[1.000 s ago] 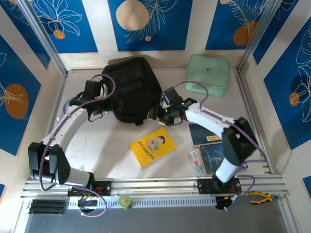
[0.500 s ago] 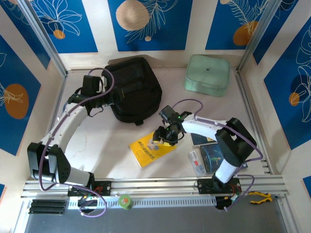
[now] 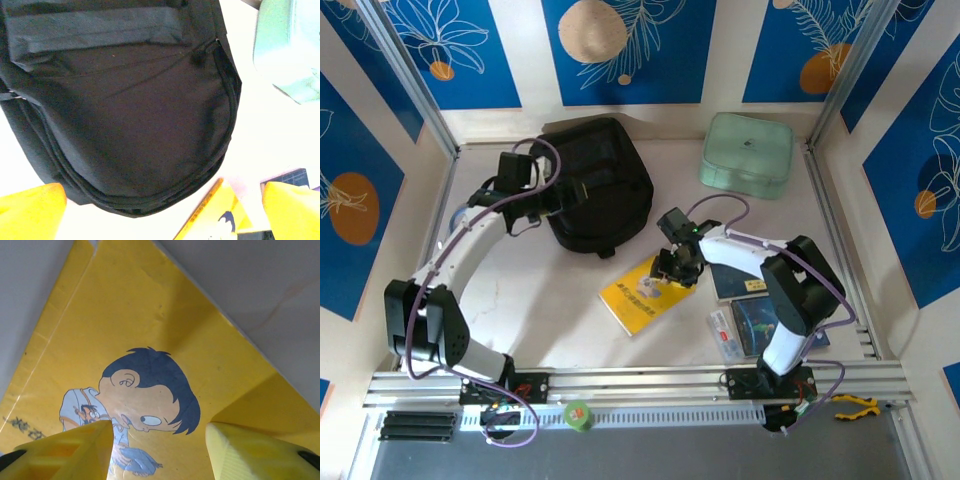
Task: Pack books, pencil case, and school supplies into a backpack
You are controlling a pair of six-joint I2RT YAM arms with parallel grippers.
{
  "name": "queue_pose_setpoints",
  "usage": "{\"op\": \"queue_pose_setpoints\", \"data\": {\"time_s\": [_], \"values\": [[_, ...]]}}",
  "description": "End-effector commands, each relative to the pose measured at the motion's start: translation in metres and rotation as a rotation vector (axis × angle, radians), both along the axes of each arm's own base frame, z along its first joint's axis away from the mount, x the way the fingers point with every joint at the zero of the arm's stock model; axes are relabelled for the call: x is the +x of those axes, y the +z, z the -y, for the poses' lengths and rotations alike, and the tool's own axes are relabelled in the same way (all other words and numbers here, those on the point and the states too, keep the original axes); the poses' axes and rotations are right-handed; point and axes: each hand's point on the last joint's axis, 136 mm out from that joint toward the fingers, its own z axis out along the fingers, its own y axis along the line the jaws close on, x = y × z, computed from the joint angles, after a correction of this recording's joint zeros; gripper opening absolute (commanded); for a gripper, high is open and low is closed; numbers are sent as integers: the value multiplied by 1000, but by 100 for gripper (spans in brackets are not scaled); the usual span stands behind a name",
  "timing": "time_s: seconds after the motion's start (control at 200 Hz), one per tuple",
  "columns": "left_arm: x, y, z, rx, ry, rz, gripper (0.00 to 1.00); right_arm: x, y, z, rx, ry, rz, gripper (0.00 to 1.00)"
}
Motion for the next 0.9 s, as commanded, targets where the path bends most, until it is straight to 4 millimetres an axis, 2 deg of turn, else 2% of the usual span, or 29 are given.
{"op": "queue_pose_setpoints", "data": {"time_s": [0.0,0.11,0.16,0.24,0.365,0.475,0.64,0.89], "values": [[-17,-19,32,-33,-79,-53,99,24,-11,38,-182,-12,59,54],[-34,-34,60,-19,-134,-79,96,38,13,26,-119,11,142,55],[-43,-38,75,-4,-171,-83,95,34,24,16,-56,23,173,57],[-57,-45,97,13,-229,-85,95,16,32,11,19,-22,143,60],[-74,-59,123,27,-313,-108,91,-20,25,27,12,-150,56,63],[-83,-74,137,74,-386,-126,85,-39,21,36,17,-228,10,64],[-87,-91,153,176,-493,-162,81,-48,10,31,20,-230,-30,63],[-83,-115,161,264,-541,-168,79,-50,-6,24,15,-237,-64,51]]}}
